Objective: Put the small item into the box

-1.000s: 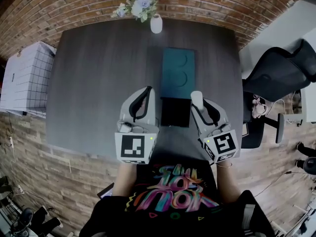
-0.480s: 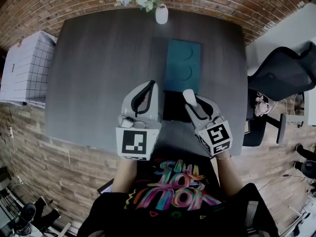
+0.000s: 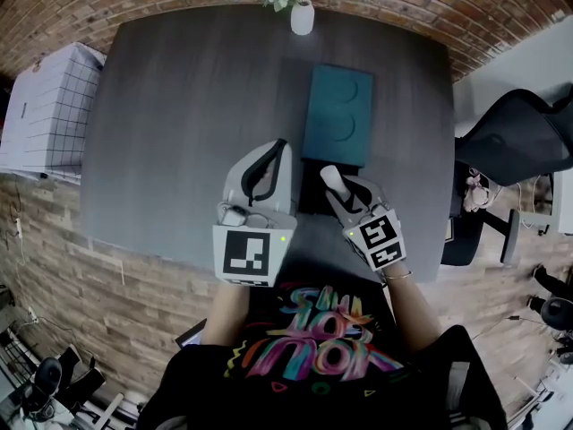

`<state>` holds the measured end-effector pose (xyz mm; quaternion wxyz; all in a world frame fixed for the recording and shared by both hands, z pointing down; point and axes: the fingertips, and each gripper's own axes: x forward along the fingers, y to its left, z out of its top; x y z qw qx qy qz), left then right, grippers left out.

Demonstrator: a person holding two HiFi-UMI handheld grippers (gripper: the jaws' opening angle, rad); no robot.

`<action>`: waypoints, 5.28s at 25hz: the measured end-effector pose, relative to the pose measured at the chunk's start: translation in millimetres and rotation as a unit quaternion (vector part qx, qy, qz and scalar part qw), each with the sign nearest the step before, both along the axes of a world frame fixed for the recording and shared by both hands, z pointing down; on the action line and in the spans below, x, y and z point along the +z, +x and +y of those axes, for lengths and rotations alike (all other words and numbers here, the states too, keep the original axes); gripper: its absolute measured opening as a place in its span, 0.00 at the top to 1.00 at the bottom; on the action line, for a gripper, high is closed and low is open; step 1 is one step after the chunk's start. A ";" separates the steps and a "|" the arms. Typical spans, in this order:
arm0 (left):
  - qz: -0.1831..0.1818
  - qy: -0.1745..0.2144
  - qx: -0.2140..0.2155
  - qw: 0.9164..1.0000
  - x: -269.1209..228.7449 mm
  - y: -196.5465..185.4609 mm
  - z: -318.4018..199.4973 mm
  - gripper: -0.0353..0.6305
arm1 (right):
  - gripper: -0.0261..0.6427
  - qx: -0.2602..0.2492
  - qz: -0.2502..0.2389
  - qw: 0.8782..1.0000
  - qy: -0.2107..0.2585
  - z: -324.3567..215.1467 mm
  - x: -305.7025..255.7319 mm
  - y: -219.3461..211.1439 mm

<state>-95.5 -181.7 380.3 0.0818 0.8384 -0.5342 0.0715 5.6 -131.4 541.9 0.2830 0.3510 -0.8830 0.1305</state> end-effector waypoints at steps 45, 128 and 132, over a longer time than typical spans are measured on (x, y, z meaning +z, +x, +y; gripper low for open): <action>-0.005 -0.009 0.004 1.000 7.9 -1.6 -2.3 0.94 | 0.75 -0.101 0.199 0.973 -0.055 0.6 80.0 -15.8; -0.011 0.044 0.010 0.999 -38.8 2.9 23.0 0.94 | 0.94 0.149 -0.117 0.947 0.259 -4.1 -244.6 90.5; -0.012 0.045 0.010 0.999 -38.9 1.2 24.4 0.94 | 0.96 0.148 -0.118 0.947 0.261 -3.6 -245.5 88.8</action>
